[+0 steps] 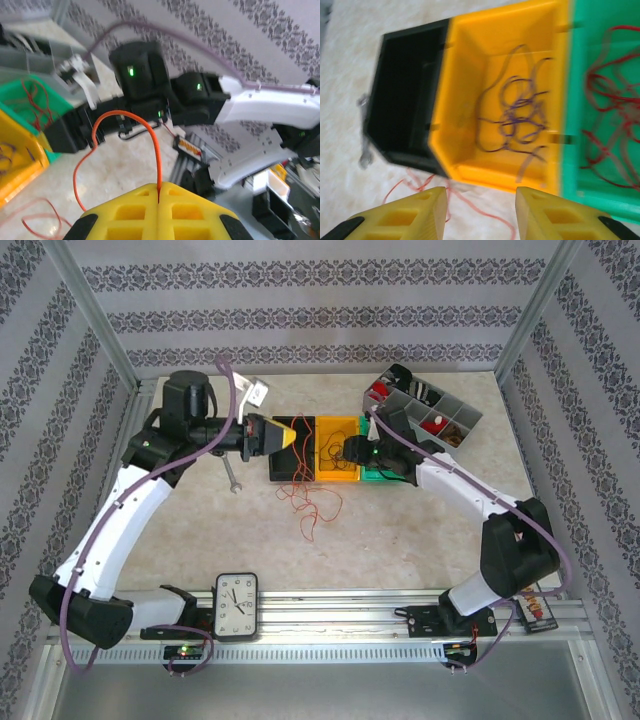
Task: Untangle the cables
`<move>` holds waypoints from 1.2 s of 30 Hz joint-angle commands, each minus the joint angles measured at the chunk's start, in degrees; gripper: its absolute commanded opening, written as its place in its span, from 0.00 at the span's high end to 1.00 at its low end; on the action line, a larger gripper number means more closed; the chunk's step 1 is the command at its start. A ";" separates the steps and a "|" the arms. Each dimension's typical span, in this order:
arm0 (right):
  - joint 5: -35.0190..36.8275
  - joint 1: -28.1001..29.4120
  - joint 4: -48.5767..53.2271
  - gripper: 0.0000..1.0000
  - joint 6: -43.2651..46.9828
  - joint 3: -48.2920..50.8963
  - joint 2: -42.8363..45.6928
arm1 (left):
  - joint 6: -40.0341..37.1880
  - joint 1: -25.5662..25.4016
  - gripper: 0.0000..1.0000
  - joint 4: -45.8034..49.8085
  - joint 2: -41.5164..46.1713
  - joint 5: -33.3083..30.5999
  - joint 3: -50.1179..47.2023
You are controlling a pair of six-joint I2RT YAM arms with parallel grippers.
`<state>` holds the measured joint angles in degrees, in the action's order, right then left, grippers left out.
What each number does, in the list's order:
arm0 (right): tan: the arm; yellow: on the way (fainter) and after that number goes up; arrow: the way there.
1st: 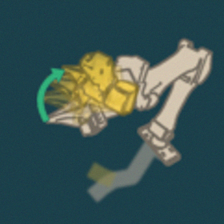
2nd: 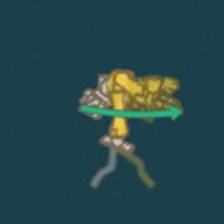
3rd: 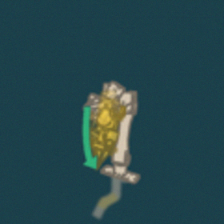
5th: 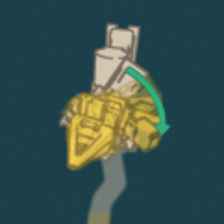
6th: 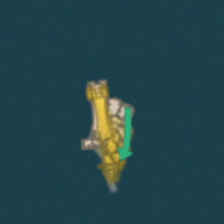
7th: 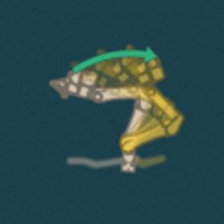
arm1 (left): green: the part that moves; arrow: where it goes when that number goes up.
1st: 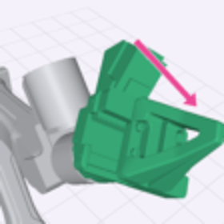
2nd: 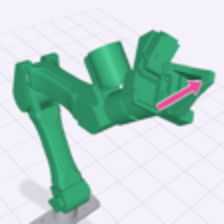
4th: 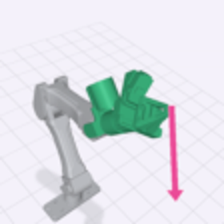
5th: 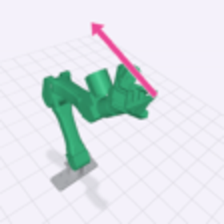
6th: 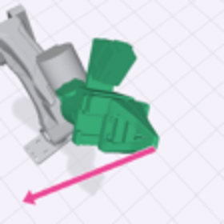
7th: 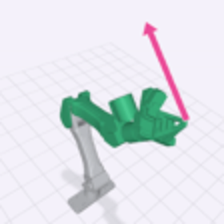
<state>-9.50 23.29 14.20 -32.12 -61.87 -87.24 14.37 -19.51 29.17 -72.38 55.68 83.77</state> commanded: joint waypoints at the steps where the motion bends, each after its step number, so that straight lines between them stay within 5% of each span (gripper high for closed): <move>1: 8.26 -2.78 -0.57 0.58 -5.59 3.42 3.77 | 1.70 -0.27 1.00 -4.40 -1.97 -7.45 3.19; 10: 7.94 -4.82 -0.05 0.58 -5.06 7.32 6.63 | -0.22 -0.33 1.00 -8.85 -12.95 -22.81 8.84; 28: 5.45 -5.03 0.65 0.58 -3.04 8.71 7.03 | -3.38 1.10 1.00 -11.90 -25.39 -28.39 14.31; 36: 5.63 -5.18 0.41 0.58 -3.30 9.20 6.95 | -2.74 1.32 1.00 -16.66 -22.62 -24.14 14.54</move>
<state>-3.49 18.37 14.48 -36.05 -53.56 -81.23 12.38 -18.63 17.37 -97.56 29.63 96.57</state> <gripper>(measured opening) 0.420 0.058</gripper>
